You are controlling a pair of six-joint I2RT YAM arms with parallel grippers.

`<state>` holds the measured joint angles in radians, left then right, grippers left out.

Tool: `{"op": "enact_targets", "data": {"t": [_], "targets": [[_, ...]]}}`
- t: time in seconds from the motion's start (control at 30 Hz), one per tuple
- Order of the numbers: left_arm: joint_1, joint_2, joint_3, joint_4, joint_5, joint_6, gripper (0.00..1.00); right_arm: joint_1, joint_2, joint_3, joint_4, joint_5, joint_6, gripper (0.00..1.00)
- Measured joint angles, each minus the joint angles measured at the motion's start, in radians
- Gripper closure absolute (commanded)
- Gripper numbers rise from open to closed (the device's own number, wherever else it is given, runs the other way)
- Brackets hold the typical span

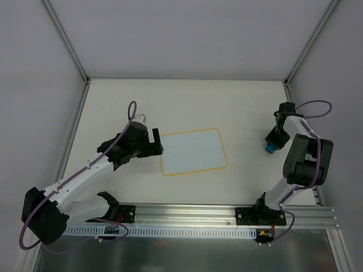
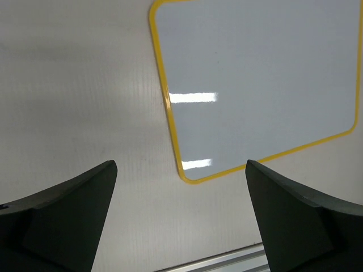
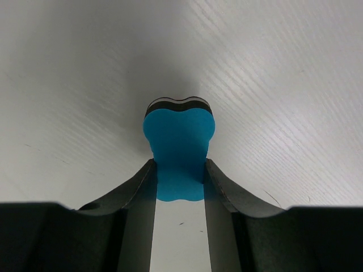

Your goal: Erase the whiteboard

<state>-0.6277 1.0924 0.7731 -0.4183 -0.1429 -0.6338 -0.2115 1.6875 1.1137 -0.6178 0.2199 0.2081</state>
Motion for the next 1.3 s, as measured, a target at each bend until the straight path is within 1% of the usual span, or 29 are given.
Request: {"op": "enact_targets", "data": {"t": [0.03,0.13,0.17,0.2,0.27,0.37,0.4,0.47,0.5,0.53,0.6,0.77,0.87,1.0,1.13,1.3], "targets": [[0.009,-0.025,0.006,-0.012,-0.005,0.008,0.01,-0.003,0.004,-0.002,0.005,-0.001,0.0,0.65],[0.052,-0.084,0.021,-0.039,-0.023,0.035,0.01,-0.005,0.016,-0.017,0.018,-0.007,0.0,0.64],[0.067,-0.1,0.023,-0.046,-0.028,0.045,0.01,-0.005,0.021,-0.02,0.019,-0.01,0.0,0.6],[0.081,-0.114,0.024,-0.051,-0.035,0.051,0.01,-0.006,0.026,-0.022,0.02,-0.014,0.001,0.51],[0.098,-0.13,0.024,-0.066,-0.045,0.059,0.01,-0.01,0.035,-0.028,0.025,-0.019,0.005,0.42],[0.113,-0.14,0.024,-0.088,-0.05,0.071,0.01,-0.013,0.042,-0.032,0.029,-0.024,0.001,0.38],[0.113,-0.142,0.024,-0.094,-0.05,0.074,0.01,-0.014,0.042,-0.032,0.031,-0.025,0.001,0.31],[0.113,-0.144,0.024,-0.103,-0.05,0.077,0.01,-0.016,0.042,-0.032,0.032,-0.026,0.002,0.26],[0.113,-0.146,0.024,-0.106,-0.05,0.077,0.01,-0.017,0.042,-0.032,0.034,-0.026,0.001,0.15],[0.113,-0.147,0.024,-0.108,-0.05,0.078,0.01,-0.018,0.041,-0.032,0.034,-0.026,-0.001,0.09],[0.113,-0.151,0.024,-0.112,-0.05,0.079,0.01,-0.018,0.03,-0.039,0.039,-0.026,-0.004,0.01],[0.113,-0.177,0.024,-0.126,-0.054,0.094,0.01,-0.019,-0.09,-0.071,0.023,-0.027,-0.021,0.01],[0.119,-0.196,0.032,-0.145,-0.07,0.105,0.01,-0.019,-0.231,-0.066,-0.005,-0.026,-0.045,0.01],[0.119,-0.22,0.068,-0.171,-0.104,0.127,0.01,-0.019,-0.44,0.006,-0.067,-0.02,-0.088,0.01],[0.12,-0.254,0.148,-0.209,-0.155,0.163,0.01,-0.02,-0.657,0.102,-0.086,-0.033,-0.128,0.01],[0.126,-0.336,0.297,-0.25,-0.244,0.22,0.01,-0.02,-0.902,0.173,-0.087,-0.106,-0.182,0.01]]}}
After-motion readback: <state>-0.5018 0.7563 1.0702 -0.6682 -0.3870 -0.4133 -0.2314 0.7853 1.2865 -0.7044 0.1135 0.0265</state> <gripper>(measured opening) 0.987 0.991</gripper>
